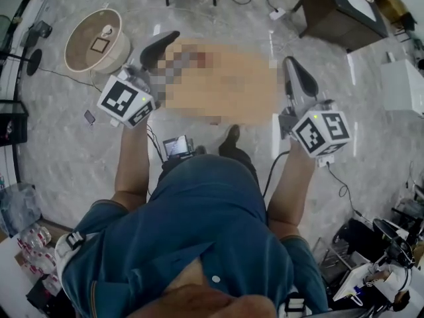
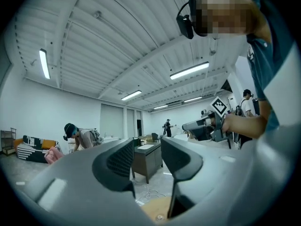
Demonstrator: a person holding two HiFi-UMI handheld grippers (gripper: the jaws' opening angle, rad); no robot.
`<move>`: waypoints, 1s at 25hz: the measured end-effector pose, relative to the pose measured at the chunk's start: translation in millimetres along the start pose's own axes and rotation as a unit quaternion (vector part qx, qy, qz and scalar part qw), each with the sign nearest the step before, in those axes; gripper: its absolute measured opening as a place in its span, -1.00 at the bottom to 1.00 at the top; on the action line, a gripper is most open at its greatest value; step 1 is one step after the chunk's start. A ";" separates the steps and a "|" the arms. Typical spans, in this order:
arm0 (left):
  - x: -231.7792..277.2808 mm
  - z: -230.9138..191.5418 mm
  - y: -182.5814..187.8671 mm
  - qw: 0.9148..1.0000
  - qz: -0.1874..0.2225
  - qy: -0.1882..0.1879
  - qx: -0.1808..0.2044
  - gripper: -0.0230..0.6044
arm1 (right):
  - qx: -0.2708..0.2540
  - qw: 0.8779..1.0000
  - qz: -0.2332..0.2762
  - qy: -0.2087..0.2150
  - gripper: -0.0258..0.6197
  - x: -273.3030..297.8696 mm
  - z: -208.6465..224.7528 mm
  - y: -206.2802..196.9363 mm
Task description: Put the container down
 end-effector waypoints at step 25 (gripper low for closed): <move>-36.3 27.8 36.6 0.997 0.039 -0.059 0.018 -0.39 | -0.035 0.999 0.017 -0.014 -0.90 -41.4 -64.2 20.2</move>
Point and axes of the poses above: the fingertips, and each gripper's own axes: x forward along the fingers, z to its right, y out of its top, the point moved 9 cm from there along -x, backward along the fingers, and after that the axes turned 3 degrees about y, right-handed, at the moved point
